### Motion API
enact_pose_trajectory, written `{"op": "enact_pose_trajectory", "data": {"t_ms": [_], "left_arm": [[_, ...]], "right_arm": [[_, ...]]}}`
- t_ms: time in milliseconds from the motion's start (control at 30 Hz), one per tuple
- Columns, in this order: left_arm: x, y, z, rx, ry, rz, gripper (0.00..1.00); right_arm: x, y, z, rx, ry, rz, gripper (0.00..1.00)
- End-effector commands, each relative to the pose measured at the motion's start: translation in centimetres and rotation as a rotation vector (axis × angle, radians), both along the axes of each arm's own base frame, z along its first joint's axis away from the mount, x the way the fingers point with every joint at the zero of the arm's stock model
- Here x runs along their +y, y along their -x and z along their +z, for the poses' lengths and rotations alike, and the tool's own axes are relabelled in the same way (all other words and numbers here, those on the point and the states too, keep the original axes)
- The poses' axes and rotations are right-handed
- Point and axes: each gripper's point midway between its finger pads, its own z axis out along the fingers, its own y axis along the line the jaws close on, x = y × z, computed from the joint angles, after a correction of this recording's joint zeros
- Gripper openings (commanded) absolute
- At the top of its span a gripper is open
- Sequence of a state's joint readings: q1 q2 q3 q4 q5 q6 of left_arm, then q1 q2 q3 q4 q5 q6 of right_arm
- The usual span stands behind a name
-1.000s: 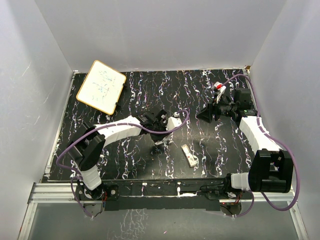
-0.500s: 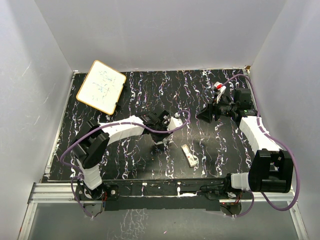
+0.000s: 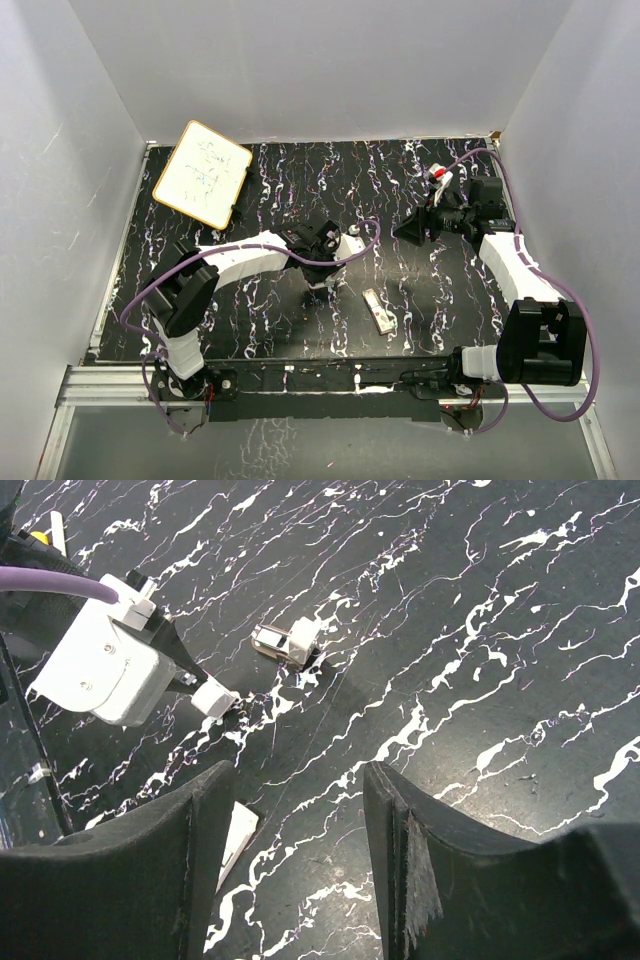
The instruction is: Load the staples into the stapler
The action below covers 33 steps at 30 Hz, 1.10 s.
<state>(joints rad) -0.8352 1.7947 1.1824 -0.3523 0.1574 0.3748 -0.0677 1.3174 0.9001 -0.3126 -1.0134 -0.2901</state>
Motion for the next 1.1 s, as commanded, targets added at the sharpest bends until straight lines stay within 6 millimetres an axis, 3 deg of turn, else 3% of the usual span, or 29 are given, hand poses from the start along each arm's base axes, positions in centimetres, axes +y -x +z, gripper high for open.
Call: {"op": "enact_pose_trajectory", "data": {"t_ms": [0, 433, 833, 967, 1067], "left_arm": [[0.3, 0.5, 0.3, 0.005, -0.01, -0.015, 0.08], [0.3, 0.7, 0.6, 0.01, -0.001, -0.012, 0.36], [0.4, 0.7, 4.0, -0.018, 0.111, -0.016, 0.59], [1.7, 0.4, 5.2, 0.037, 0.256, 0.017, 0.61], [3.9, -1.6, 6.0, 0.087, 0.352, 0.132, 0.6]], "right_arm": [[0.0, -0.2, 0.3, -0.033, -0.003, 0.015, 0.57], [0.0, -0.2, 0.2, -0.03, -0.005, 0.02, 0.57], [-0.5, -0.4, 0.2, -0.052, 0.031, -0.007, 0.57], [-0.4, -0.7, 0.6, -0.077, 0.04, 0.007, 0.57], [0.1, -1.6, 0.3, -0.068, 0.072, 0.007, 0.58]]}}
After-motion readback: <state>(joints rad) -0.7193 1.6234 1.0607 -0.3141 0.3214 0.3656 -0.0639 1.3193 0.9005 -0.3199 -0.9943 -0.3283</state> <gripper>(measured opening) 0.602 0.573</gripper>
